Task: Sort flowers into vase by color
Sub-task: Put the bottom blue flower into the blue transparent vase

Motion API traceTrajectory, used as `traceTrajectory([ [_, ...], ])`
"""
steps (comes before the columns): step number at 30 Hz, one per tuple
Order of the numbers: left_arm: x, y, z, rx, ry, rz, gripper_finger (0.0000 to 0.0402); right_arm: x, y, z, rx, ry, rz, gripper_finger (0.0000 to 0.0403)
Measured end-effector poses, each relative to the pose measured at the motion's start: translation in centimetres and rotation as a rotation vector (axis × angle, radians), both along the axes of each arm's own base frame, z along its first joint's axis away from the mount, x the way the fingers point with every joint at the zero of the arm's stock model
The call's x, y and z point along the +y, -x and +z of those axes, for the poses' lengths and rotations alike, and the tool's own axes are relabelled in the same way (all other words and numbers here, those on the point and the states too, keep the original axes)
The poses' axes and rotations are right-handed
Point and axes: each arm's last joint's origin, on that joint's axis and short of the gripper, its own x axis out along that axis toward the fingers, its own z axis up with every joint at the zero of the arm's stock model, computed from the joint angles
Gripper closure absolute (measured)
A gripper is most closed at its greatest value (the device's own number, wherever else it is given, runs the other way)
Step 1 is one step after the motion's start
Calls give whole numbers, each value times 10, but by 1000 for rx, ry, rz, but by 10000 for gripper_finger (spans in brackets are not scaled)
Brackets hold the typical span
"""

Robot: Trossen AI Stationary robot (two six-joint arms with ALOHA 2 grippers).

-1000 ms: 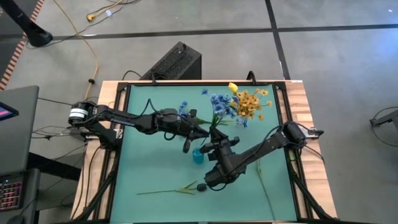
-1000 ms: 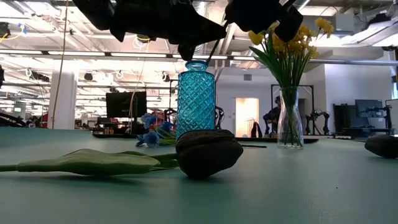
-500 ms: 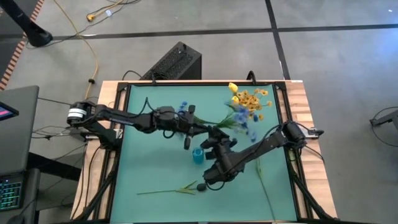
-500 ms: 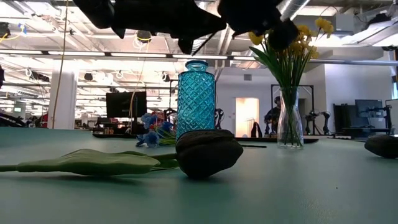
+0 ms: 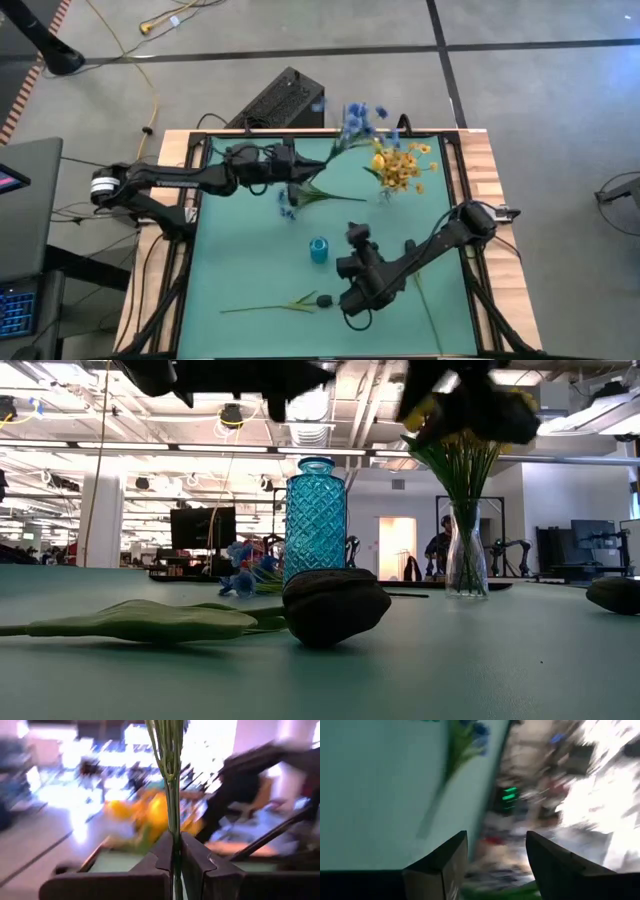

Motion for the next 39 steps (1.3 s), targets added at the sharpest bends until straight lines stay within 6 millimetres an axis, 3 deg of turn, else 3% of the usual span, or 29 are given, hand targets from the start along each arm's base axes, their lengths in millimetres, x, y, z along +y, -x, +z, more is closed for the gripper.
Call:
traceTrajectory([
  [3, -8, 12, 5, -144, -8, -110, 397, 2, 7, 1, -92, -149, -130, 191],
  [6, -17, 24, 0, -259, -11, -209, 397, 10, 15, -5, -128, -187, -144, 200],
  [11, -41, 37, -26, -358, -12, -321, 397, 24, 35, -24, -174, -125, -109, 217],
  [16, -69, 38, -45, -366, -38, -384, 398, 30, 41, -37, -482, -67, -50, 232],
  [20, -85, 32, -50, -355, -67, -393, 398, 23, 37, -27, -671, -131, -108, 237],
  [26, -92, 29, -47, -370, -106, -393, 398, 10, 36, 10, -921, -258, -173, 236],
  [28, -93, 29, -48, -361, -106, -401, 398, 4, 37, 24, -877, -347, -216, 236],
  [32, -89, 28, -51, -328, -80, -410, 397, -17, 24, 43, -575, -657, -241, 237],
  [36, -85, 27, -52, -304, -37, -444, 397, -30, -1, 45, -426, -933, 35, 237],
  [39, -87, 28, -55, -288, -39, -469, 398, -35, -14, 43, -544, -1022, 272, 237],
])
